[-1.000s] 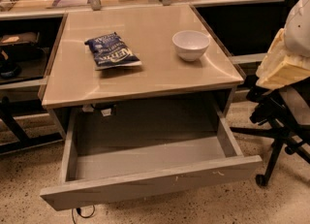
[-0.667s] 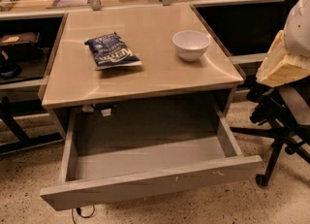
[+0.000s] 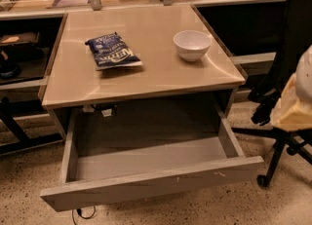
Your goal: Close top drawer
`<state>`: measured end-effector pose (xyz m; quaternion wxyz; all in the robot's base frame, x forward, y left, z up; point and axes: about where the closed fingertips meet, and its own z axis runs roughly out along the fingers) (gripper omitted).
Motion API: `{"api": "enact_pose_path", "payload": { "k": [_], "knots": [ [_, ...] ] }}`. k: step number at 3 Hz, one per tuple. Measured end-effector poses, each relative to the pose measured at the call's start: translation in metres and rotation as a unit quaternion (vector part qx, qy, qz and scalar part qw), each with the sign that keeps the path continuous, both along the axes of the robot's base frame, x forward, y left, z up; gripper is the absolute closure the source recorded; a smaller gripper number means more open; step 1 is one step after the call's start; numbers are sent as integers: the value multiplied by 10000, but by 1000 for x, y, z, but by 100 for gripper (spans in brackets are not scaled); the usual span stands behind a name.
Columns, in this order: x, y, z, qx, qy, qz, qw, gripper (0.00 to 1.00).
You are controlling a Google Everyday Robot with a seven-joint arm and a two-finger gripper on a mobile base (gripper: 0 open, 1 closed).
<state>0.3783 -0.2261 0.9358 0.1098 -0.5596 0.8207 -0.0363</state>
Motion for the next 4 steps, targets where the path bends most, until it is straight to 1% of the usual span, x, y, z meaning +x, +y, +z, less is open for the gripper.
{"api": "enact_pose_path", "payload": {
  "k": [1,2,3,4],
  "knots": [
    [-37,5,-42,33,581,-115,9982,100],
    [-40,4,-50,16,671,-114,9977,100],
    [-43,6,-66,39,799,-102,9967,100],
    [-45,9,-118,191,1080,-181,9938,100]
  ]
}}
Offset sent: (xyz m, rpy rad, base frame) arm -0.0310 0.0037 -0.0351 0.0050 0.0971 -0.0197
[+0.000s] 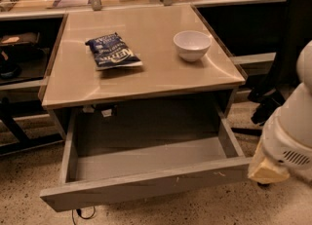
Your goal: Close top drawer
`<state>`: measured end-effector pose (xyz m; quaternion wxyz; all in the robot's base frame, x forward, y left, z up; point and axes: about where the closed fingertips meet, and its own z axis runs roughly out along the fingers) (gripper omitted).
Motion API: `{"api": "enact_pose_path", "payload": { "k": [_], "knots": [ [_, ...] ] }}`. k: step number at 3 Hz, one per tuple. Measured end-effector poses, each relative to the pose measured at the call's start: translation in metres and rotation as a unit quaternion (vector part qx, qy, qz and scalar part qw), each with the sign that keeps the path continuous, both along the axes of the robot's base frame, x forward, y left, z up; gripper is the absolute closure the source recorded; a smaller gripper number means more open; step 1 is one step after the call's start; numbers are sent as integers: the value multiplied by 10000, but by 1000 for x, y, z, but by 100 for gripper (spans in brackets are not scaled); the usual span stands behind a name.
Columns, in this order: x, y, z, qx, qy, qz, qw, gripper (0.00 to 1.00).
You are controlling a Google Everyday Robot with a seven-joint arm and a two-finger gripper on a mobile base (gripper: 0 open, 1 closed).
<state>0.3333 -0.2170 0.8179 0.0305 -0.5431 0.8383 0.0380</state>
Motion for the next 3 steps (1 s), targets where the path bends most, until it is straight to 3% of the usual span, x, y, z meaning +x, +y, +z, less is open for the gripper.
{"api": "enact_pose_path", "payload": {
  "k": [2,3],
  "knots": [
    [5,6,-101,356,448,-111,9983,100],
    [19,8,-128,364,460,-50,9983,100]
  ]
}}
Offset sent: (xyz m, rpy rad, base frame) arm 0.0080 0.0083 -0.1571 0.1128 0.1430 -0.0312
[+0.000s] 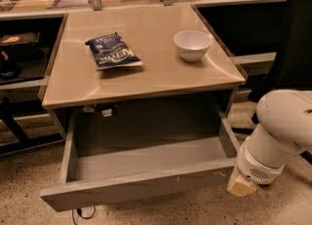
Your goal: Close top drawer
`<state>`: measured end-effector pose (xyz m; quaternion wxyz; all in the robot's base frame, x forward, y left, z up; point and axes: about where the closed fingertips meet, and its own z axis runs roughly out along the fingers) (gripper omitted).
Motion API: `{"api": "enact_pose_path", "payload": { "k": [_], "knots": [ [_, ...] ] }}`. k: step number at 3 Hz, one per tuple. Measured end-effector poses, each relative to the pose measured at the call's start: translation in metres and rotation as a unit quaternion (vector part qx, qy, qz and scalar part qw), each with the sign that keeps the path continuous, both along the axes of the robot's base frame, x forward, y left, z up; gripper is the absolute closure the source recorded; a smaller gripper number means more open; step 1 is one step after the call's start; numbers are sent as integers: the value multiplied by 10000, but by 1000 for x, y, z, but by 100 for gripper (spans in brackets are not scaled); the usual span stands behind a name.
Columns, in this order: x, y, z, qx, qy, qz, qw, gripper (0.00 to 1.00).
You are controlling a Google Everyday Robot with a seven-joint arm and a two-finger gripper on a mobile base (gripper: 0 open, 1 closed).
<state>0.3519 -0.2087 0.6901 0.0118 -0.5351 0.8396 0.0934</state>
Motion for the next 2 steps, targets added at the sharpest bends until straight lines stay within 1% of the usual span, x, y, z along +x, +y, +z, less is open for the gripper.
{"api": "enact_pose_path", "payload": {
  "k": [1,2],
  "knots": [
    [14,1,-22,-1,3,23,10000,100],
    [27,3,-37,-5,-19,89,10000,100]
  ]
}}
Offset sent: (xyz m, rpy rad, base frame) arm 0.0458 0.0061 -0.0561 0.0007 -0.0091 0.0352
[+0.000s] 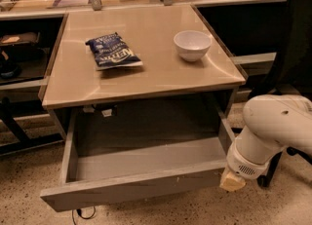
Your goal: Close top drawer
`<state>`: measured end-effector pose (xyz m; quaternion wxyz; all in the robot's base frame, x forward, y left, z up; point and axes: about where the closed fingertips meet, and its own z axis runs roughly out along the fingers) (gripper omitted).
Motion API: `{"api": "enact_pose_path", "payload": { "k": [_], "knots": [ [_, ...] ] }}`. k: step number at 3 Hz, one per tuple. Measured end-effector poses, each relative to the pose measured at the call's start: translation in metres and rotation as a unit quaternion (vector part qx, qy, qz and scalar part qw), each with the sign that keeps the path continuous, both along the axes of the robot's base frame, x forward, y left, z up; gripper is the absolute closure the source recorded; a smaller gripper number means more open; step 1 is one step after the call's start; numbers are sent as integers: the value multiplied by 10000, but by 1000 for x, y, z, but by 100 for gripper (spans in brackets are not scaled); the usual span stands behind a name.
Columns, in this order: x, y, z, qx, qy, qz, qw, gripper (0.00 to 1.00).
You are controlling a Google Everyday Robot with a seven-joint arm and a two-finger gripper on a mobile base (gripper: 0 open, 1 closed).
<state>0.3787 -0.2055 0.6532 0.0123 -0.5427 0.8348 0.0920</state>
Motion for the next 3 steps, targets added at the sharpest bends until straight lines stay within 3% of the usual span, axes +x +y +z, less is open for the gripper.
{"api": "enact_pose_path", "payload": {
  "k": [1,3],
  "knots": [
    [0,0,-1,1,3,3,10000,81],
    [0,0,-1,1,3,3,10000,35]
  ]
}}
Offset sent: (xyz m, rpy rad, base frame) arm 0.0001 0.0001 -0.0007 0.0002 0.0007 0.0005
